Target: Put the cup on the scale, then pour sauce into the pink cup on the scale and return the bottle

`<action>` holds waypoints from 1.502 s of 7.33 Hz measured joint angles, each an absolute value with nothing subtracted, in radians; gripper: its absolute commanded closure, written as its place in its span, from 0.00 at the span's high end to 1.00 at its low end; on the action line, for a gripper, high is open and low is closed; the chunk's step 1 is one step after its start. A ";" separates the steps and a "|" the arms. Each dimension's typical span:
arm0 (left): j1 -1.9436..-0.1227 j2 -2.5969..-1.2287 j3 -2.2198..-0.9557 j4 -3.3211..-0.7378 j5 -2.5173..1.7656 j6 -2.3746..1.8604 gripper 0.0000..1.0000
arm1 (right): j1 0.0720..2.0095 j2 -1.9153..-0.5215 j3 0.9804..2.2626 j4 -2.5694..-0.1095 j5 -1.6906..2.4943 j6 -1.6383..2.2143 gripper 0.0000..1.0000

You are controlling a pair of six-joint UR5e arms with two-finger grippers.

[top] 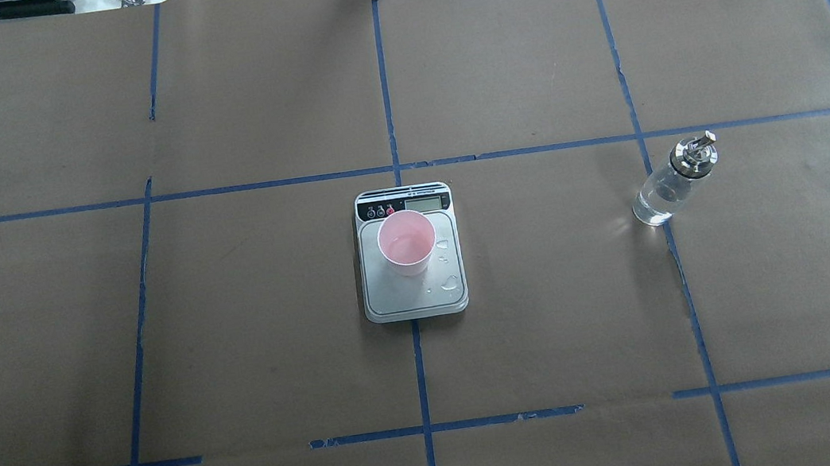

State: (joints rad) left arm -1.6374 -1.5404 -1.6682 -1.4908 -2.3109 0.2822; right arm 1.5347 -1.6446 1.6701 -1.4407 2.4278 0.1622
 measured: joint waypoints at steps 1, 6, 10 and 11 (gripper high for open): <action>-1.638 -1.539 -1.677 -1.474 -2.314 0.282 1.00 | 1.534 -1.645 1.668 -1.441 2.427 0.162 1.00; -1.631 -1.548 -1.640 -1.497 -2.318 0.273 1.00 | 1.534 -1.646 1.660 -1.433 2.425 0.160 1.00; -1.631 -1.552 -1.598 -1.569 -2.325 0.233 1.00 | 1.534 -1.646 1.660 -1.431 2.425 0.160 1.00; -1.631 -1.552 -1.599 -1.571 -2.338 0.216 1.00 | 1.534 -1.646 1.660 -1.431 2.425 0.160 1.00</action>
State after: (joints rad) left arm -1.6306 -1.5523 -1.5989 -1.5710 -2.3384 0.2161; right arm 1.5340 -1.6460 1.6598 -1.4312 2.4252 0.1595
